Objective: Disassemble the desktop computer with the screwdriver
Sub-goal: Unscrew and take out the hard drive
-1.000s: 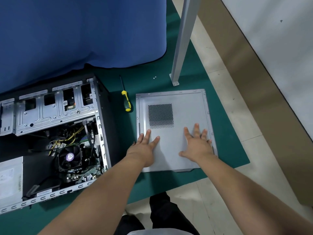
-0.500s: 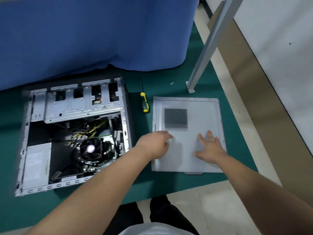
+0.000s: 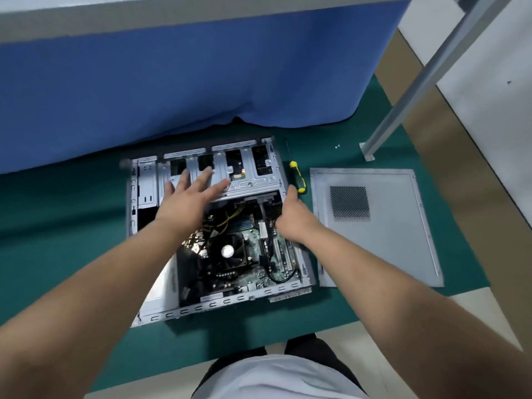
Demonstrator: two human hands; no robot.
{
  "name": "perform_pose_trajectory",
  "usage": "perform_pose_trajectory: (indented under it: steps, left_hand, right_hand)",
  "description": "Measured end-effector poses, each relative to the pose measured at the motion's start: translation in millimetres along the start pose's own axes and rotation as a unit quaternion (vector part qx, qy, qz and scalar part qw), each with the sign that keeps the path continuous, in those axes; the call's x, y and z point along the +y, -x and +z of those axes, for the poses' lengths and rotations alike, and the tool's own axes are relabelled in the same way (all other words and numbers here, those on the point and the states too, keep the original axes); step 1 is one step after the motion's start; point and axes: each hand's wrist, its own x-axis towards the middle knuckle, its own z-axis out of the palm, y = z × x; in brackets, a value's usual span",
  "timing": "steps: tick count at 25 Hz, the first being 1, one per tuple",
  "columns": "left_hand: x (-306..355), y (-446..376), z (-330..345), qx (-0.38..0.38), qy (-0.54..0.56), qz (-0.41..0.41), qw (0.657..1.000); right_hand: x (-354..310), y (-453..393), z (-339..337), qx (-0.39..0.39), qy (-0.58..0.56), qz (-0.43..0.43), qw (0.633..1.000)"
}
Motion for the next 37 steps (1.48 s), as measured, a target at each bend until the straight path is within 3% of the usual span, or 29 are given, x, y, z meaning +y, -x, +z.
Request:
perform_pose_trajectory:
  steps: [9,19,23,26,29,31,34,37]
  left_hand:
    - [1.7,-2.9,-4.2,-0.011,-0.065,0.048,0.997]
    - [11.4,19.7,11.2,-0.012,-0.062,0.041,0.997]
    - [10.3,18.3,9.9,-0.030,-0.003,0.027,0.999]
    - [7.8,12.8,10.6,-0.061,0.122,0.010,0.991]
    - [4.7,-5.3,5.4,0.059,0.179,-0.017,0.982]
    - [4.1,-26.7,-0.2,0.127,0.173,-0.039,0.976]
    - [6.4,-49.6,6.0,0.152,0.141,-0.051,0.977]
    - [9.9,-54.6,22.8,0.155,0.129,-0.051,0.978]
  right_hand:
    - [-2.7,16.4,3.0,0.064,0.046,0.016,0.997]
    - [21.1,30.2,12.2,0.035,0.039,-0.013,0.999]
    - [24.3,27.8,16.3,0.035,0.019,-0.018,0.999]
    - [29.7,17.4,1.7,-0.045,-0.028,-0.003,0.999]
    - [39.3,-8.1,-36.0,-0.109,-0.094,0.014,0.990]
    - [46.6,-34.7,-58.6,-0.055,-0.120,0.007,0.991]
    - [56.0,-80.1,-69.9,0.029,-0.034,-0.001,0.999]
    - [58.1,-119.9,-62.6,0.008,0.062,-0.005,0.998]
